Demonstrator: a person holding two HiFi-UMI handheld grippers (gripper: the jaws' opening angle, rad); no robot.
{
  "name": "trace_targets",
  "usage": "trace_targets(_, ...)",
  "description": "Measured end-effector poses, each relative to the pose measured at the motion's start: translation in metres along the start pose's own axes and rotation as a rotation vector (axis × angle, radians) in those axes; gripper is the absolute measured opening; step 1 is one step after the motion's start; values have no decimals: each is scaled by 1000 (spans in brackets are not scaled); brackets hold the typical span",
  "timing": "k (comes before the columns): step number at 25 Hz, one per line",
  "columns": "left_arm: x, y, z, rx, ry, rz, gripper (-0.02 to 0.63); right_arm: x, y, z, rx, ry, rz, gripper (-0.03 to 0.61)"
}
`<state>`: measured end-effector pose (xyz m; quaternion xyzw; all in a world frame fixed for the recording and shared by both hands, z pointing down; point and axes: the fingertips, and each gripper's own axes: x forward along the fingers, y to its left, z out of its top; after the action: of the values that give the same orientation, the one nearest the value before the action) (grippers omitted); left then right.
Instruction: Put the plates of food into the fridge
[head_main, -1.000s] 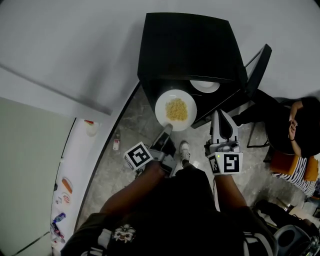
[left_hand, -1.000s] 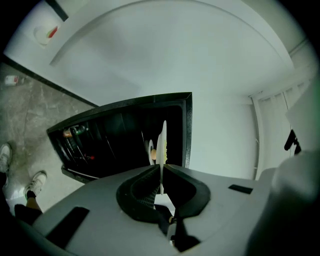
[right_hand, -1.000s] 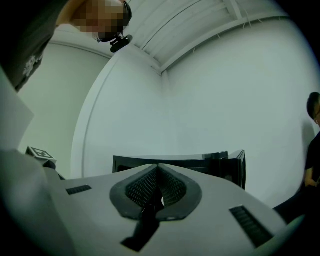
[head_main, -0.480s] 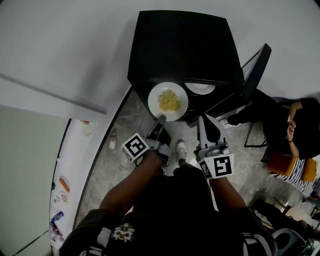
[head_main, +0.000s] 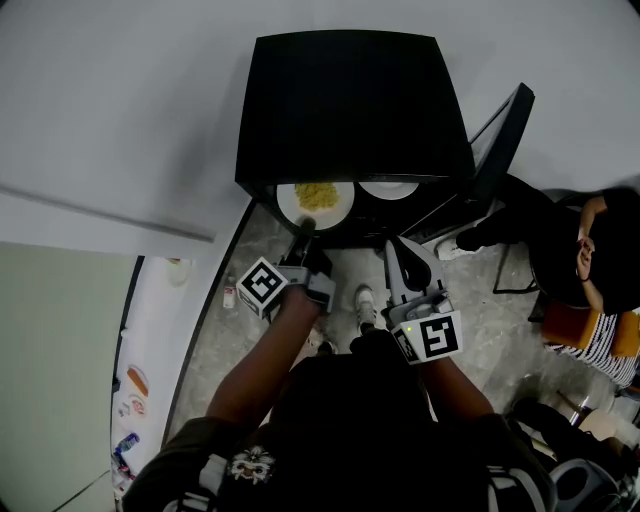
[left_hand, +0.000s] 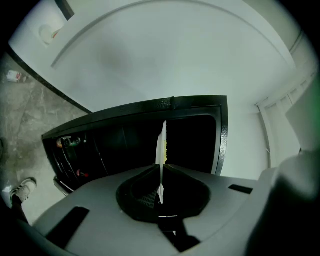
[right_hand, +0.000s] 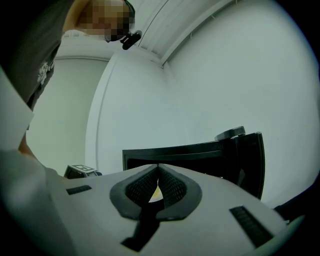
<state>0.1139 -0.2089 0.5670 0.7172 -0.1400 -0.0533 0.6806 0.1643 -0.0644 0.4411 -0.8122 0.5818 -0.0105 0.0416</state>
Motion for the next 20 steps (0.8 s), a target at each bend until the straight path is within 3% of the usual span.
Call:
trace_targets(6,24,0,6,11,-25,2,32,5,-17,-3,17,7,-2,25)
trace_targets(20,48,8,19,-53,-87,-5,32,9,-29,-7,23,24,3,25)
